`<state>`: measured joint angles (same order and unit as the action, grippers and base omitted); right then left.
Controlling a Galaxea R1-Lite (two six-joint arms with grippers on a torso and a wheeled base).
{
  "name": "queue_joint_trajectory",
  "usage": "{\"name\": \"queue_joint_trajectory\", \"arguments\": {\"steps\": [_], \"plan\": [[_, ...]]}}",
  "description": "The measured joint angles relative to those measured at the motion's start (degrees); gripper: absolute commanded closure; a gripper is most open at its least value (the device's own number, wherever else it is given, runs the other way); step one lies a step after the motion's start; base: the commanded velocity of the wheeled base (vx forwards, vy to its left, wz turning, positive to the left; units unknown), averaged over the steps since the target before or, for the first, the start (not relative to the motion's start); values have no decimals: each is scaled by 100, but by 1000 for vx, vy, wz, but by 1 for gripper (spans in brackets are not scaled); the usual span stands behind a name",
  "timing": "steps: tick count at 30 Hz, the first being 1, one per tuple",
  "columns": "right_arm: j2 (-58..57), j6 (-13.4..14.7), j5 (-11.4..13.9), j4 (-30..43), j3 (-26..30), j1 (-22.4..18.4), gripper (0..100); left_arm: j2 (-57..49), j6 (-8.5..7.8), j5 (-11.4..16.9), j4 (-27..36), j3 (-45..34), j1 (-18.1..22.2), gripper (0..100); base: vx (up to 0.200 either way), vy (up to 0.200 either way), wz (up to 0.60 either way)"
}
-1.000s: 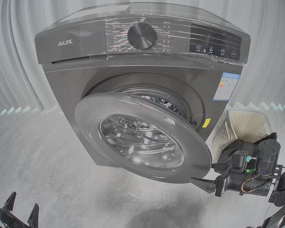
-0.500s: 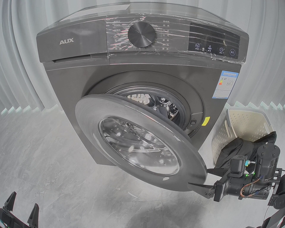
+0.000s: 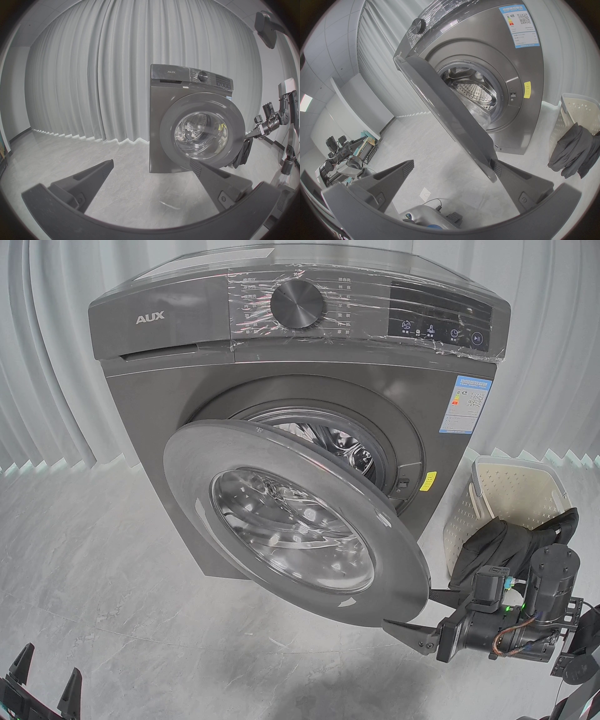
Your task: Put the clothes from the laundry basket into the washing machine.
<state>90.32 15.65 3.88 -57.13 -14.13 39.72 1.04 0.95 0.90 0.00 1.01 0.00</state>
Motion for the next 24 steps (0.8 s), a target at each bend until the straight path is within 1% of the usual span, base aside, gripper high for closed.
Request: {"name": "queue_joint_trajectory", "arguments": {"steps": [4, 9, 15, 17, 19, 21, 22, 24], "plan": [[-2, 22, 4, -10, 112, 151, 0, -2, 0, -1, 0, 0, 0, 0, 0, 0, 0], [-179, 266, 0, -5, 223, 324, 0, 0, -2, 0, 0, 0, 0, 0, 0, 0, 0], [-653, 317, 35, 15, 276, 280, 0, -2, 0, 5, 0, 0, 0, 0, 0, 0, 0], [-868, 319, 134, 48, 263, 173, 0, -2, -2, 5, 0, 0, 0, 0, 0, 0, 0], [-1067, 321, 285, 83, 226, -35, 0, -2, 0, 5, 0, 0, 0, 0, 0, 0, 0], [-1264, 323, 505, 157, 157, -339, 0, -2, 0, 5, 0, 0, 0, 0, 0, 0, 0], [-1306, 323, 556, 182, 132, -424, 0, -2, 0, 7, 0, 0, 0, 0, 0, 0, 0], [-1423, 328, 714, 288, 27, -750, 0, -2, 0, 10, 0, 0, 0, 0, 0, 0, 0]]}}
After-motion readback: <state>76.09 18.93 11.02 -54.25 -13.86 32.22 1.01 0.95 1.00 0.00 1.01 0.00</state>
